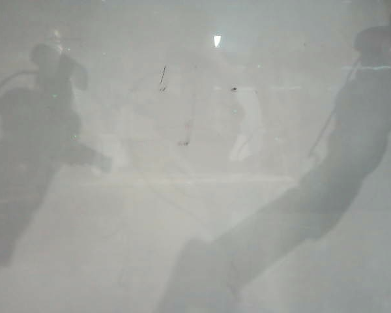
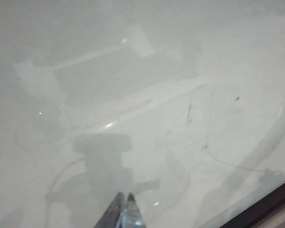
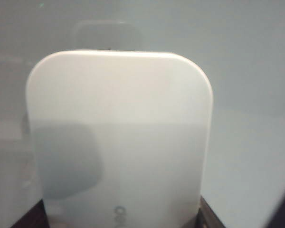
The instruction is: Grab the whiteboard eraser that is attached to the surface of the whiteboard and use it to clean the writing on the whiteboard.
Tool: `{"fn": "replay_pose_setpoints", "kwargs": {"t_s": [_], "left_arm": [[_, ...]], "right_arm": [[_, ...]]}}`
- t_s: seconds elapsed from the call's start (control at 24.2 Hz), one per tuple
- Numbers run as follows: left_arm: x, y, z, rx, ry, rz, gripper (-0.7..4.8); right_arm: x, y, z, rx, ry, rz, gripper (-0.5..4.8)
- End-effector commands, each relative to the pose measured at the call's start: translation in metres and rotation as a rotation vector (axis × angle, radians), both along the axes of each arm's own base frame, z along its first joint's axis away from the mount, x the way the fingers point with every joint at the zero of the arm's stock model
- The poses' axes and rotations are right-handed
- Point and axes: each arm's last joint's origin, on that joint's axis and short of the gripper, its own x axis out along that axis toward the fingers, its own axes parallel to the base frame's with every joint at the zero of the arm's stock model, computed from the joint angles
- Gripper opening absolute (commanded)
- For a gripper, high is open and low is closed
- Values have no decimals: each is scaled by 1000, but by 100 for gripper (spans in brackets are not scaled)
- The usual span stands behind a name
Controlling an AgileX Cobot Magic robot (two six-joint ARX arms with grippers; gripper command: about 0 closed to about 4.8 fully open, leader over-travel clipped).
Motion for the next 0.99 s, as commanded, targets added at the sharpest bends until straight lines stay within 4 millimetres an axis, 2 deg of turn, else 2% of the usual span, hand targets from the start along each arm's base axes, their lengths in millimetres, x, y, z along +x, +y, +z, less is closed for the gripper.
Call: {"fn": "replay_pose_setpoints", "kwargs": {"t_s": [0.04,0.21,0.29,0.54,0.87,0.91,0.95,0.99], "left_arm": [[0,0,2,-16,-14,1,-2],[0,0,2,-17,-15,2,-2],[0,0,2,-16,-14,2,-2],[0,0,2,-16,-14,2,-2],[2,-1,3,-15,-13,6,-2],[2,-1,3,-15,-13,5,-2],[2,-1,3,-16,-13,6,-2],[2,-1,3,-16,-13,6,-2]], "right_arm": [[6,1,2,0,-41,77,156],[12,6,-2,71,-39,151,156],[16,24,-1,66,-51,220,156],[22,47,1,54,-86,253,156],[54,47,-5,65,-49,266,157],[57,47,-4,66,-48,266,161],[59,47,-3,65,-48,268,187],[59,47,-3,65,-49,268,236]]}}
